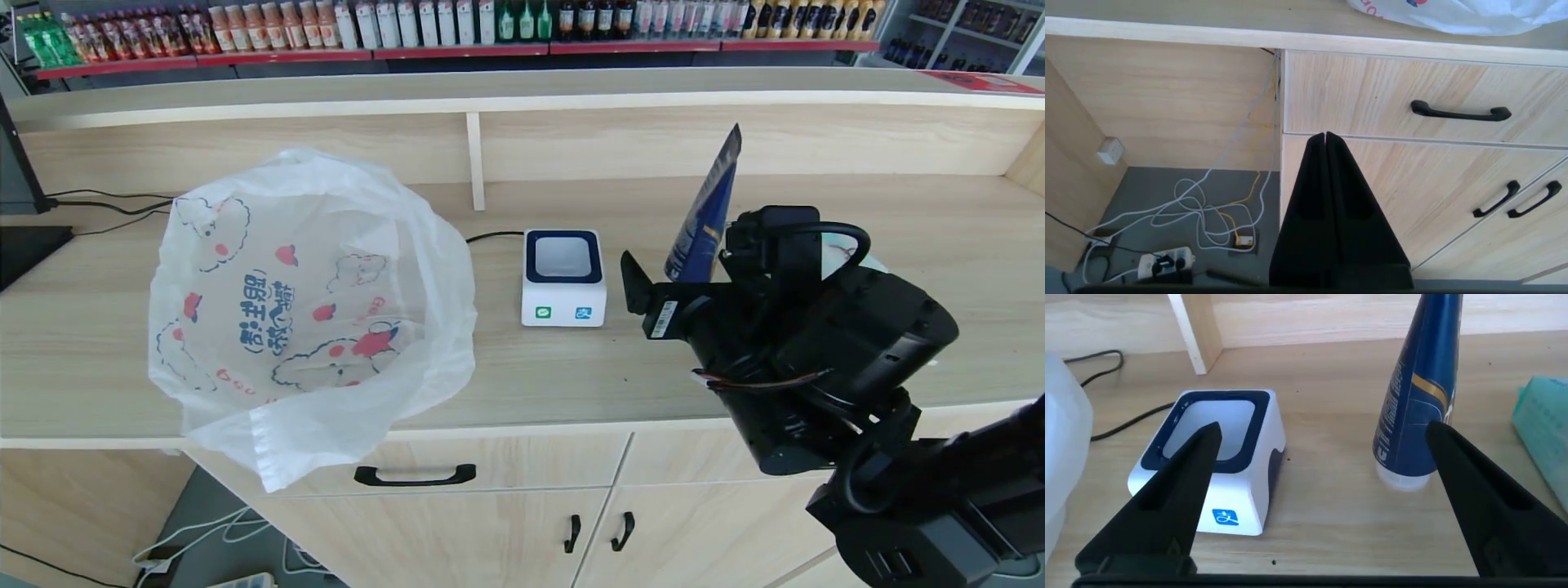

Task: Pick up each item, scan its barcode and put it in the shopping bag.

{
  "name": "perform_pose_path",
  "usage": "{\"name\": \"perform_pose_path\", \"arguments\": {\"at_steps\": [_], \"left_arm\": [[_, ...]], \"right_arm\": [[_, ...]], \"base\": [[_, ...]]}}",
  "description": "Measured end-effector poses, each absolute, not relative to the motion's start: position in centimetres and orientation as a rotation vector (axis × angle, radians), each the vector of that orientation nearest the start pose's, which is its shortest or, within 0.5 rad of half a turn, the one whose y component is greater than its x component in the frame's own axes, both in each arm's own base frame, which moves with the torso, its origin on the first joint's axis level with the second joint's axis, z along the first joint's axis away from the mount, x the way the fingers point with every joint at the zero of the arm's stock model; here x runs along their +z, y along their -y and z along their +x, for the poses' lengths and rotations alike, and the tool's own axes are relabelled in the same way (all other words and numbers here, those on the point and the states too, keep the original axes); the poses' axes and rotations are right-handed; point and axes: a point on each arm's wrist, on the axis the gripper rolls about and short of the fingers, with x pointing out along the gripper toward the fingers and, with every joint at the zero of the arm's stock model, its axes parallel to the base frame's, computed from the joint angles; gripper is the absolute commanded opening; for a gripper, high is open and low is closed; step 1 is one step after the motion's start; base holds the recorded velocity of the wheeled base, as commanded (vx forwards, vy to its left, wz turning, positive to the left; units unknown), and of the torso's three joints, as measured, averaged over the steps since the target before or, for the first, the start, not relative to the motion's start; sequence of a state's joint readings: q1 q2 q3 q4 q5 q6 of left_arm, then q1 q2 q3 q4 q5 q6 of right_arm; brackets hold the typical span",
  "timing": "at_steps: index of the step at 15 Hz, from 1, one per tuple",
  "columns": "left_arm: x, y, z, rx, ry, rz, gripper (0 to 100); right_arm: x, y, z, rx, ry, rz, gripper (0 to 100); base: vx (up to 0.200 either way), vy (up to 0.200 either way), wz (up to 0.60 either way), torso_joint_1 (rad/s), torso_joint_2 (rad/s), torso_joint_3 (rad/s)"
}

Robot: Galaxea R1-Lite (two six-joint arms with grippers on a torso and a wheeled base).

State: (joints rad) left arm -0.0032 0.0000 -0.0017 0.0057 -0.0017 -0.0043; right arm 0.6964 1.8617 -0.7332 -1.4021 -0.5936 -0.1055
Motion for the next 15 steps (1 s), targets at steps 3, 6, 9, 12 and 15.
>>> {"name": "perform_pose_path", "arguments": {"at_steps": [3, 6, 9, 12, 15], "left_arm": [[7.6, 0.0, -2.3, -0.004, -0.003, -0.004, 0], [7.5, 0.0, -2.3, -0.006, -0.004, -0.004, 0], [7.5, 0.0, -2.3, -0.005, -0.004, -0.004, 0], [7.5, 0.0, -2.3, -0.004, -0.004, -0.004, 0], [7.5, 0.0, -2.3, -0.005, -0.004, -0.004, 0]], "right_arm": [[18.6, -19.6, 25.5, 0.085, 0.212, 0.051, 100], [18.3, -18.9, 25.2, 0.052, 0.197, 0.042, 100], [18.1, -17.9, 25.0, 0.026, 0.192, 0.042, 100], [18.1, -17.3, 25.8, 0.011, 0.199, 0.041, 100], [17.8, -16.8, 26.5, 0.018, 0.212, 0.036, 100]], "base": [[0.0, 0.0, 0.0, 0.0, 0.0, 0.0], [0.0, 0.0, 0.0, 0.0, 0.0, 0.0], [0.0, 0.0, 0.0, 0.0, 0.0, 0.0], [0.0, 0.0, 0.0, 0.0, 0.0, 0.0], [0.0, 0.0, 0.0, 0.0, 0.0, 0.0]]}}
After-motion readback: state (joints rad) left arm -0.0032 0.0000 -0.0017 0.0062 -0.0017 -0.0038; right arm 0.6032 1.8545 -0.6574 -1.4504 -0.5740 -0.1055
